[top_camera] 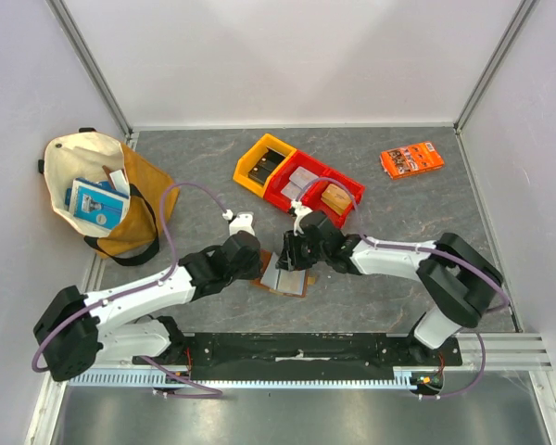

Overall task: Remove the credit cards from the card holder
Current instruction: Open the card holder at the center of the board.

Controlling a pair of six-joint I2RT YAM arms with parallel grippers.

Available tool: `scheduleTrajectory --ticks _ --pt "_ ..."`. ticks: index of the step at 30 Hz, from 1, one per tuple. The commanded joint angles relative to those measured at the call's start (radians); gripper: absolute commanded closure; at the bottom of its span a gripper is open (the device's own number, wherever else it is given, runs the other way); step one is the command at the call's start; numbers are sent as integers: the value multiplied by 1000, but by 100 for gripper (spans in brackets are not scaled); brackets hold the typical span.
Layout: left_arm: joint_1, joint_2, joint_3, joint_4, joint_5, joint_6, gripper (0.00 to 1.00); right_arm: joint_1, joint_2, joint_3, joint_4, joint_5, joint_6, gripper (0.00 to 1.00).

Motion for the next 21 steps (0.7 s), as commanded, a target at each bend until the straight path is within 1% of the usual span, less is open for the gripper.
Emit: scheduleTrajectory --ticks 1,6,10,13,18,21 --pt "-3 -65 31 -1 18 -25 87 6 96 78 91 -83 -9 65" --pt "-3 -45 25 51 84 -14 87 7 166 105 105 -101 -12 74" --pt "-3 15 26 67 95 -9 91 7 188 113 94 -94 -21 81" --pt "-3 59 18 91 84 -9 95 7 193 119 79 -92 -25 83" --pt "-3 141 9 85 53 -13 98 7 116 114 7 -37 -56 82" --pt "-3 159 -5 85 47 -19 98 6 58 111 -65 23 -88 75"
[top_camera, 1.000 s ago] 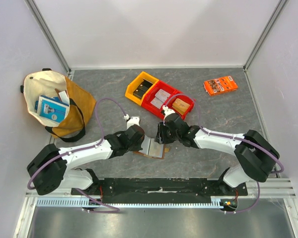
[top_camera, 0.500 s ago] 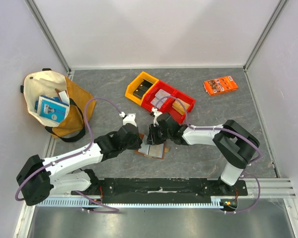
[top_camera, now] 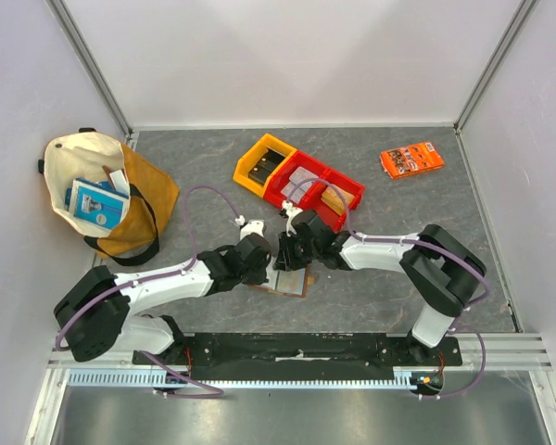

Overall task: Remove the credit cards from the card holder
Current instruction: Open the card holder at the center of the board.

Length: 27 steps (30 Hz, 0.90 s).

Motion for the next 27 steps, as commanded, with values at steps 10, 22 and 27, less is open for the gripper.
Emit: scheduleTrajectory --ticks 10,22,27 --pt "-4 23 -37 23 -30 -32 98 -14 -181 17 -231 236 -127 44" --pt "-3 32 -58 39 -16 -42 98 -16 -129 39 -234 226 -155 40" --pt "-3 33 -58 40 -15 -42 98 -16 -115 45 -230 214 -156 40"
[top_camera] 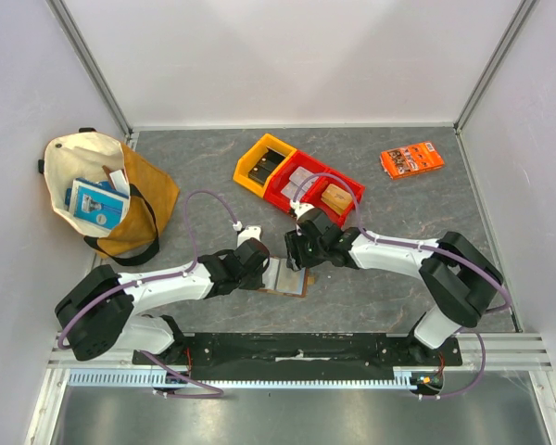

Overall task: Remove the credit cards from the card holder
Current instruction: Open the card holder at the center of the board, then remove the credit card from the card holder.

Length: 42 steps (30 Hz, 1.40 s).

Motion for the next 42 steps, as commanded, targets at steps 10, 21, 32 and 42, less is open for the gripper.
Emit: scheduleTrajectory --ticks 10,21,32,42 --pt "-1 6 -7 35 0 -34 98 0 17 44 18 -26 -27 43" --pt "-4 2 -9 37 5 -37 98 0 28 47 21 -43 -30 48" --pt "-1 0 -7 41 15 -37 98 0 2 52 29 -103 -24 58" --pt "-4 -7 -7 46 28 -40 98 -2 -24 57 29 -134 -12 52"
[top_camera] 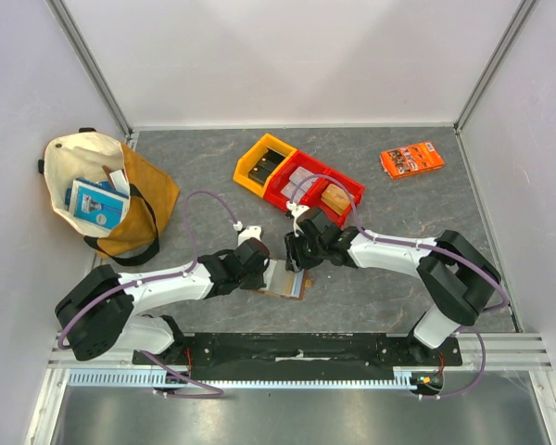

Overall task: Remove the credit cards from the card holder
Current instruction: Remove the credit card from the card holder.

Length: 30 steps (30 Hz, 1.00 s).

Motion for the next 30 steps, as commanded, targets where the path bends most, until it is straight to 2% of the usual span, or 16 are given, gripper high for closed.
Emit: scheduleTrajectory --ticks 1,3,8,17,25,30 --pt "-3 -9 -6 37 20 -30 98 -2 -51 45 29 -43 9 52" --pt "-3 -9 -4 38 23 -32 98 0 -57 46 29 -49 12 52" --pt "-3 -20 -6 41 26 -33 98 0 -65 52 29 -64 18 43" --pt "-3 -35 -6 41 26 -38 98 -2 -47 52 78 -145 45 44" --pt "-4 -205 -40 -18 -66 -81 98 3 25 77 208 -280 122 44" --pt "-3 -325 -66 -40 -72 -99 97 12 123 115 265 -323 156 37"
